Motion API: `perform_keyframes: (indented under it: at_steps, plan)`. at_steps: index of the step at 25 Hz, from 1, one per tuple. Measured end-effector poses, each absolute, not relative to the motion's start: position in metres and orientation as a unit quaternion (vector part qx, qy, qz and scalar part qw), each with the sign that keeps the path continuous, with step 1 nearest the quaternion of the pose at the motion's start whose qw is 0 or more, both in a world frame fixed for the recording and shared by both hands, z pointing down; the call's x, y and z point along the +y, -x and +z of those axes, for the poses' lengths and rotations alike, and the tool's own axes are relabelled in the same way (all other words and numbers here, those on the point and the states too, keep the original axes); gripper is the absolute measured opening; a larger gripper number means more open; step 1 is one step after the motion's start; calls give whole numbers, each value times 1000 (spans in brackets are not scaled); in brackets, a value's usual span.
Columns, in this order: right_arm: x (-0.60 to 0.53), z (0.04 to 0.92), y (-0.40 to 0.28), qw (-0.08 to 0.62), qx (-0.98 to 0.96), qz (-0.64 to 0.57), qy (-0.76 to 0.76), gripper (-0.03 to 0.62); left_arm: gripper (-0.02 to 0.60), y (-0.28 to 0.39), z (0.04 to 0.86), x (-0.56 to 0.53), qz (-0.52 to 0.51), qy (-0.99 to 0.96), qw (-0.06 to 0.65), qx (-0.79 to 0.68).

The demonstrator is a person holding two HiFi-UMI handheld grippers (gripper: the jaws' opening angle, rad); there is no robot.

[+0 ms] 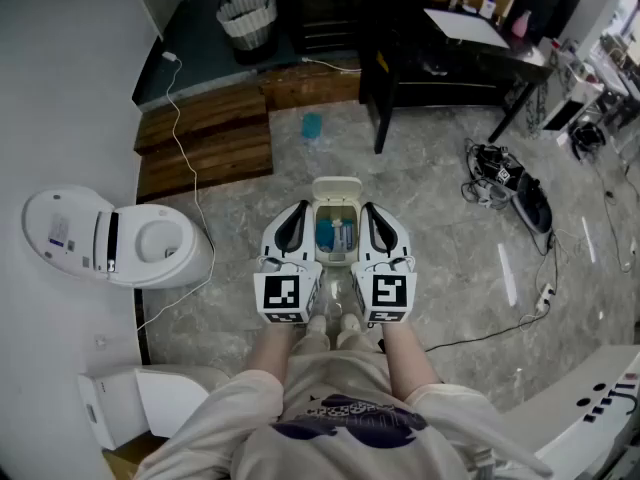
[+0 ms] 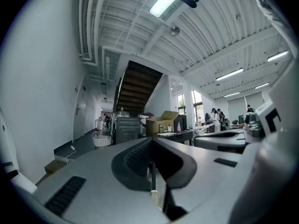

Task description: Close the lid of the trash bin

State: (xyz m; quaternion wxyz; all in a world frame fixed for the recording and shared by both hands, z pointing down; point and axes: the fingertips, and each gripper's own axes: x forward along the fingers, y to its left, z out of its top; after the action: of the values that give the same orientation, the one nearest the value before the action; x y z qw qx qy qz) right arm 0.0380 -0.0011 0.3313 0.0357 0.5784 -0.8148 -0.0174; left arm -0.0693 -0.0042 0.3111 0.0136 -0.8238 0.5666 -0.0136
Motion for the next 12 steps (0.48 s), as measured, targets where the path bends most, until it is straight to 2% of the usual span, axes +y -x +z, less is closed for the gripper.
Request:
perform_keyframes:
  at_steps: [12]
  plan:
    - [-3,336,-36,25,-817,-3,-576,3,0,72,318,-6,-11,825,9,566]
